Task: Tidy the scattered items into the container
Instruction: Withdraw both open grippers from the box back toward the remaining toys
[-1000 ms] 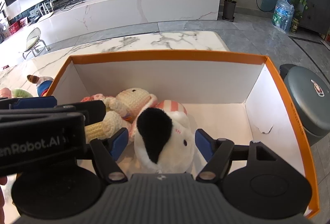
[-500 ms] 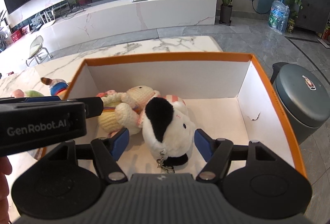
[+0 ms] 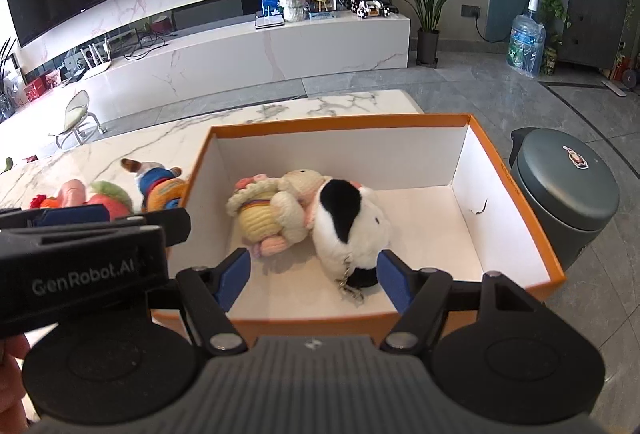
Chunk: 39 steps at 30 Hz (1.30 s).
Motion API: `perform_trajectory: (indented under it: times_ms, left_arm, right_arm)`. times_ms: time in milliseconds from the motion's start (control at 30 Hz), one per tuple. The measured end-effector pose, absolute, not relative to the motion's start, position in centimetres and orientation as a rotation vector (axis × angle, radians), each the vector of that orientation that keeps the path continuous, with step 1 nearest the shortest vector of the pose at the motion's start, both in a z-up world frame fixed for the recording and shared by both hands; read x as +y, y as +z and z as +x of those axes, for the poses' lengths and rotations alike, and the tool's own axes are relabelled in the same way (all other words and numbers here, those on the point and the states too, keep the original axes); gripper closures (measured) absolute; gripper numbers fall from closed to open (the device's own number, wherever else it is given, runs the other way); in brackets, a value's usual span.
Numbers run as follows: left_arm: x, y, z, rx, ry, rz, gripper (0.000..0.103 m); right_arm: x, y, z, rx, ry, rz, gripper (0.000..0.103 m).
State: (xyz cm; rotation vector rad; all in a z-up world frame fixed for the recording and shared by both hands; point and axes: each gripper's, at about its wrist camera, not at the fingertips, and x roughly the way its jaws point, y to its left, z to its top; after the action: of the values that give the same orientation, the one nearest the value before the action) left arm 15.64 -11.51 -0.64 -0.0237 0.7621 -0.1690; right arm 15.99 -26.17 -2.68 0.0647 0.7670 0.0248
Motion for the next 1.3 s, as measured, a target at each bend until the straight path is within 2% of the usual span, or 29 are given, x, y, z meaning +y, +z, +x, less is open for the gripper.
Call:
perform_trajectory:
  times_ms: [833,1300]
  left_arm:
    - [-1.8,1.1,8.8,0.691,-0.059,-0.120,0.024]
    - [3.3,0.1,8.7,0.726,0.013,-0.131,0.024]
  right_arm:
    - [-16.4,0.2,9.5,0.706,0.113,-0.068,0.028]
    - [-9.8,-0.3,9.8,0.713,0.222,-0.127,0.028]
